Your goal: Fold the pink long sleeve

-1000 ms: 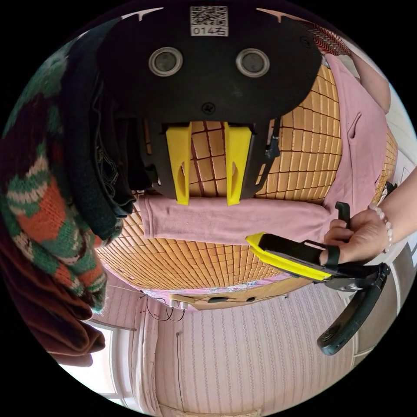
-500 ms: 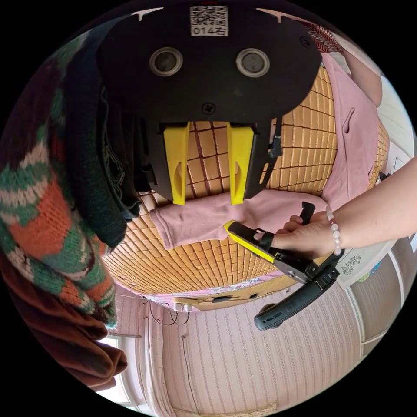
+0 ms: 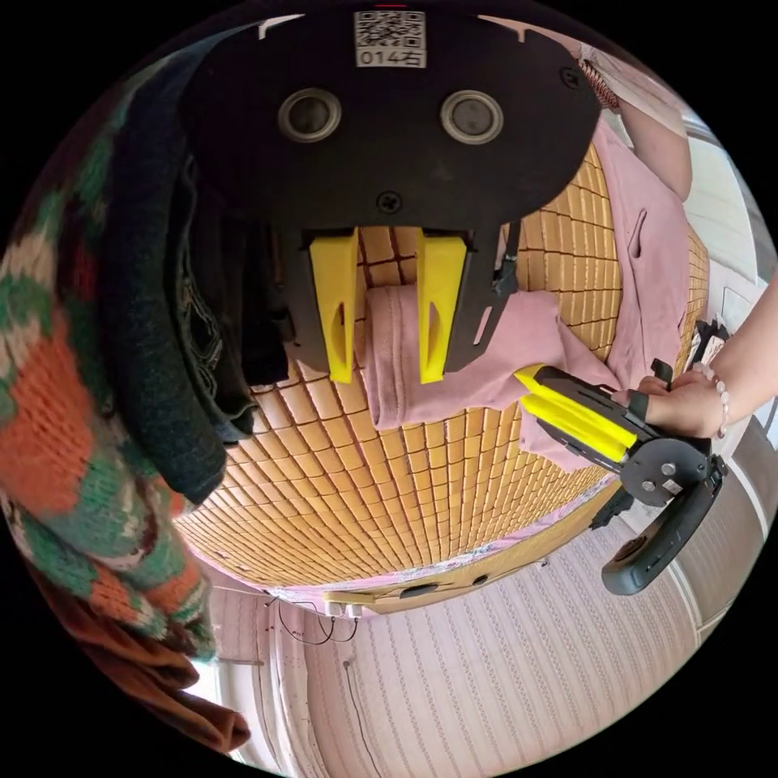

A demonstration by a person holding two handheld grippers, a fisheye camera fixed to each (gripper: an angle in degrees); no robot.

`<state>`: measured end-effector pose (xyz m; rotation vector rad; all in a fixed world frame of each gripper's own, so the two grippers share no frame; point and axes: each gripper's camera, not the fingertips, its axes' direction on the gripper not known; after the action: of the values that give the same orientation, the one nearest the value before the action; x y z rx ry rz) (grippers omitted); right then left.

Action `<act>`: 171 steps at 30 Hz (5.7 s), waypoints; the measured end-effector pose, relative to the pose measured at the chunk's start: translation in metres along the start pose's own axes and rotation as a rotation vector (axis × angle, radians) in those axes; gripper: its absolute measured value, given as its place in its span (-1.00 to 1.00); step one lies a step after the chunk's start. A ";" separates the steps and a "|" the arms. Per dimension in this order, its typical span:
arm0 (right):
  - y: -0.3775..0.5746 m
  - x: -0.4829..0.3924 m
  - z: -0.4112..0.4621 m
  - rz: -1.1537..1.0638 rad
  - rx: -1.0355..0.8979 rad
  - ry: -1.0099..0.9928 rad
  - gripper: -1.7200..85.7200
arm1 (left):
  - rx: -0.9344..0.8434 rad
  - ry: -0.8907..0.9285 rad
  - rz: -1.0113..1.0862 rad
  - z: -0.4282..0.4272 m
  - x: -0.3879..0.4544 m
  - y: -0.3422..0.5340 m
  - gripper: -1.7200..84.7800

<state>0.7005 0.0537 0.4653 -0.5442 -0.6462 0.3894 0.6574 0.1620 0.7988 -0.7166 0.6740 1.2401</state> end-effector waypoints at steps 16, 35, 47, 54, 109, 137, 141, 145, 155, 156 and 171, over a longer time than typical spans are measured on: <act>-0.020 0.012 0.008 0.006 -0.005 -0.020 -0.85 | 0.141 -0.265 0.219 -0.054 0.085 -0.042 -0.81; -0.009 0.007 0.026 0.018 -0.016 -0.057 -0.86 | -0.020 -0.369 0.318 -0.051 0.130 -0.007 -0.94; 0.039 -0.070 -0.037 -0.257 0.269 -0.142 -0.92 | 0.328 -0.302 0.003 -0.224 0.086 0.160 -0.97; 0.071 -0.210 -0.146 -0.529 0.562 -0.645 -0.93 | 0.797 -0.353 -0.235 -0.402 0.095 0.460 -0.95; -0.102 -0.332 0.231 -0.465 -0.040 -0.389 -0.91 | 0.974 0.002 -0.943 -0.546 -0.187 1.004 -0.98; 0.200 -0.288 0.268 -0.352 -0.344 -0.280 -0.87 | 0.522 0.058 -1.117 -0.427 0.064 1.021 -0.85; 0.206 -0.284 0.254 -0.358 -0.334 -0.337 -0.88 | 0.596 0.065 -1.056 -0.451 0.093 1.032 -0.87; 0.227 -0.292 0.297 -0.382 -0.454 -0.288 -0.88 | 0.479 0.077 -1.068 -0.411 0.100 1.023 -0.86; 0.271 -0.332 0.331 -0.525 -0.455 -0.095 -0.88 | 0.418 -0.059 -1.057 -0.388 0.140 1.019 -0.80; 0.276 -0.342 0.326 -0.581 -0.416 -0.035 -0.91 | 0.368 -0.156 -1.015 -0.391 0.153 1.013 -0.82; 0.262 -0.623 0.473 -1.089 -0.514 0.041 -0.97 | 0.484 -0.144 -0.603 -0.311 0.219 0.822 -0.98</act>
<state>-0.1124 0.1163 0.3422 -0.5979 -0.9076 -0.8305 -0.1246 0.1860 0.3432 -0.3751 0.5510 0.5348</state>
